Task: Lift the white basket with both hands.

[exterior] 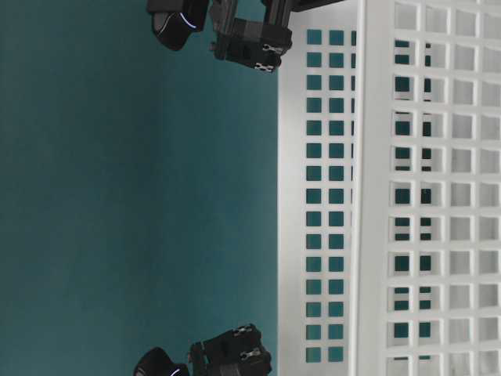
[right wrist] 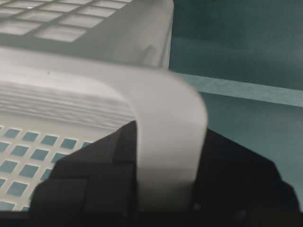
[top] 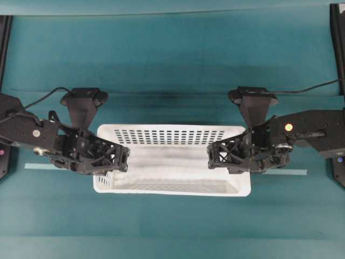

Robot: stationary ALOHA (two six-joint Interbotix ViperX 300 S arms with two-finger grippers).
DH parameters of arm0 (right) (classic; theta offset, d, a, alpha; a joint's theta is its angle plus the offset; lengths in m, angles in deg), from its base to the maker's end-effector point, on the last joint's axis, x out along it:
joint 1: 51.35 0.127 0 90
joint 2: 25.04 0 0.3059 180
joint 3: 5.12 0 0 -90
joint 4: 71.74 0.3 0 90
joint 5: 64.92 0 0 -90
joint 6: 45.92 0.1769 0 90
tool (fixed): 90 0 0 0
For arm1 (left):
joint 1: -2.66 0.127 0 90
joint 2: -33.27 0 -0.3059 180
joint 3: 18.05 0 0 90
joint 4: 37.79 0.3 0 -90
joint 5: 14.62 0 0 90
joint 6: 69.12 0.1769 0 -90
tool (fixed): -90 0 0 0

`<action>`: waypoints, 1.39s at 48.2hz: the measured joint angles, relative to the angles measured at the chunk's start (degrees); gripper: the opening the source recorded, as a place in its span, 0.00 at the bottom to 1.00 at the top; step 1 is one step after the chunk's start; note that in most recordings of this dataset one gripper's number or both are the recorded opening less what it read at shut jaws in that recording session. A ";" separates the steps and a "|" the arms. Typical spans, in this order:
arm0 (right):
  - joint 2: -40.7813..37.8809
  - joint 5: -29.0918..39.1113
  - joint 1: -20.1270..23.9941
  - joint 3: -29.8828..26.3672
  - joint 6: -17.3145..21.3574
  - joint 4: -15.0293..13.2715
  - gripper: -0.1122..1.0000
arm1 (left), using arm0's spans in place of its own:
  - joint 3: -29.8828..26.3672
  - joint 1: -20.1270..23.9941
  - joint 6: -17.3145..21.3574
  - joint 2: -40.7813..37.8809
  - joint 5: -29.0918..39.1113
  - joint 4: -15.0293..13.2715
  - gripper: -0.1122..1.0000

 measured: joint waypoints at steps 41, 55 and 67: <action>0.35 -3.25 0.26 1.67 -1.32 -2.02 0.89 | 1.32 -0.26 2.11 -0.70 -3.69 0.44 0.83; 0.97 -3.25 0.09 2.37 -1.41 -2.02 0.97 | 1.14 0.35 4.31 -0.35 -3.78 0.44 0.84; 4.31 1.85 -0.88 2.55 -1.32 -2.02 0.97 | 1.14 0.88 4.48 3.34 -2.72 0.44 0.88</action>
